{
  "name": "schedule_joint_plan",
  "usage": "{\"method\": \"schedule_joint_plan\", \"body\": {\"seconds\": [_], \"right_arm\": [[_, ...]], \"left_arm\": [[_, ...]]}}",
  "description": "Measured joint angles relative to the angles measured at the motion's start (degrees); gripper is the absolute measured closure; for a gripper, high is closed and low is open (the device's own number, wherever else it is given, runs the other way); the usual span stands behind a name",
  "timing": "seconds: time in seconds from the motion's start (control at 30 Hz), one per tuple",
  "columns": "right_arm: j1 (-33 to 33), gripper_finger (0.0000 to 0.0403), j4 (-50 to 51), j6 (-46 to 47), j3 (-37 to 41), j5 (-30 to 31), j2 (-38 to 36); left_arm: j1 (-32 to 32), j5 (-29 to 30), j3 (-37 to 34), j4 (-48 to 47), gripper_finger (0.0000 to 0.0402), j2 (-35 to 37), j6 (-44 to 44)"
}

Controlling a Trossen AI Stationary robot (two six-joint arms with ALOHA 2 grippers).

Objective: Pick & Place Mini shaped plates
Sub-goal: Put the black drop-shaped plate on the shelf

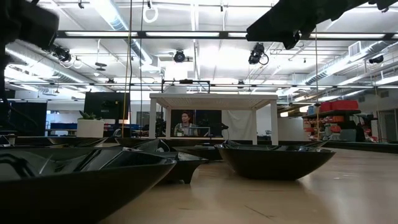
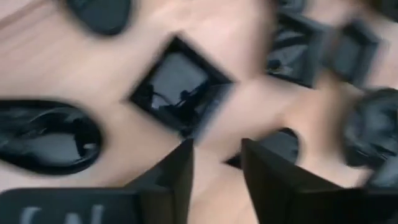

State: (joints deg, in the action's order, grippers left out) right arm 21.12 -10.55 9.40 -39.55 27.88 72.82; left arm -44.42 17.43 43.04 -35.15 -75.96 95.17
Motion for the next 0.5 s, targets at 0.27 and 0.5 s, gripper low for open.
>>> {"method": "schedule_joint_plan", "body": {"seconds": [0.27,0.5], "right_arm": [[0.0,0.0309,0.0,0.3,0.0,0.0,0.0],[0.0,0.0309,-2.3,0.4,0.0,0.2,2.4]], "left_arm": [[-3.3,-0.4,-3.4,-7.2,0.0188,0.1,14.7],[-3.5,1.9,-6.6,-8.0,0.0194,0.1,20.9]]}}
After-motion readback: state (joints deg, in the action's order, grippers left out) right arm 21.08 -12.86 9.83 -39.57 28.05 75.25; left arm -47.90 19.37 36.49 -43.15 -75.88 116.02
